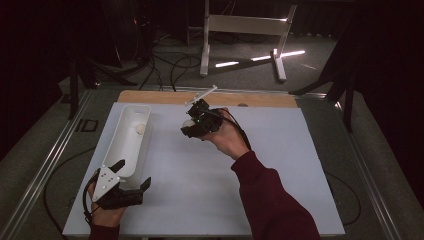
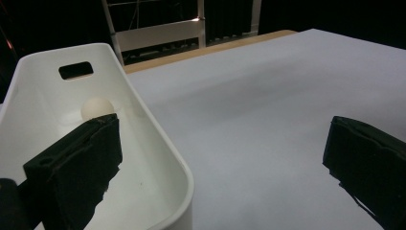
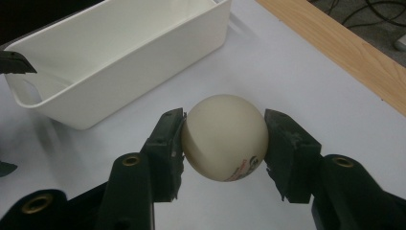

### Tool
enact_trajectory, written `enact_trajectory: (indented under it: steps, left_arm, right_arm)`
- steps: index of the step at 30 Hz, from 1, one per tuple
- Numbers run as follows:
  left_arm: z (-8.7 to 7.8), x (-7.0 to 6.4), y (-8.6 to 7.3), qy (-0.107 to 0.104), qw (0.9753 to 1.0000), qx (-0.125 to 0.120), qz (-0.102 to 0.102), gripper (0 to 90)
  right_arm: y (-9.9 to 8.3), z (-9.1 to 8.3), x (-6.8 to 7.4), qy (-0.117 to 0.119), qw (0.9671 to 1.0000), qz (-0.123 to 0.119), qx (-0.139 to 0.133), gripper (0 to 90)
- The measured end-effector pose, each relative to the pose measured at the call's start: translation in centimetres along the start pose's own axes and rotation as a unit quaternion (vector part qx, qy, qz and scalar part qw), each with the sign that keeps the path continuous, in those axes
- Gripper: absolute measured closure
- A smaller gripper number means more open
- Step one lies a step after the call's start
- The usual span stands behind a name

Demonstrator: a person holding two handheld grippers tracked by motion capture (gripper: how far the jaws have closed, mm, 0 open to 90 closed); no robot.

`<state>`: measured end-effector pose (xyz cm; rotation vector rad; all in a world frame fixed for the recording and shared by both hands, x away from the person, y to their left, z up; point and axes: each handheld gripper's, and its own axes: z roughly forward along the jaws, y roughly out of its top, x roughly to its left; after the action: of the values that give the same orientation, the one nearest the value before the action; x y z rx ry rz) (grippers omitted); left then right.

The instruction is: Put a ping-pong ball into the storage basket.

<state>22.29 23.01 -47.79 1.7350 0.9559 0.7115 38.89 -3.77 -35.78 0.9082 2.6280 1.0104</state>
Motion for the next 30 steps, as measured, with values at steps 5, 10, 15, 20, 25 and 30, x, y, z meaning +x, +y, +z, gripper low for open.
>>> enact_trajectory:
  steps: [5, 10, 15, 20, 25, 30]
  left_arm:
    - [0.0, 0.0, 0.0, 0.0, 1.0, 0.0, 0.0, 0.2]
    - [0.0, 0.0, 0.0, 0.0, 1.0, 0.0, 0.0, 0.2]
    - [0.0, 0.0, 0.0, 0.0, 1.0, 0.0, 0.0, 0.2]
    - [0.0, 0.0, 0.0, 0.0, 1.0, 0.0, 0.0, 0.2]
    - [0.0, 0.0, 0.0, 0.0, 1.0, 0.001, 0.0, 0.2]
    - [0.0, 0.0, 0.0, -0.001, 1.0, 0.002, 0.001, 0.2]
  right_arm:
    - [0.3, 0.1, 0.1, 0.003, 1.0, -0.008, -0.002, 50.3]
    - [0.6, 0.2, 0.4, 0.004, 1.0, -0.007, -0.004, 50.3]
    - [0.8, 0.4, 0.6, 0.009, 0.9998, -0.015, -0.007, 50.3]
    - [1.1, 0.5, 0.8, 0.01, 0.9998, -0.017, -0.006, 50.3]
    - [1.5, 0.7, 1.1, 0.012, 0.9997, -0.021, -0.009, 50.3]
    - [1.9, 0.8, 1.5, 0.015, 0.9996, -0.024, -0.01, 50.3]
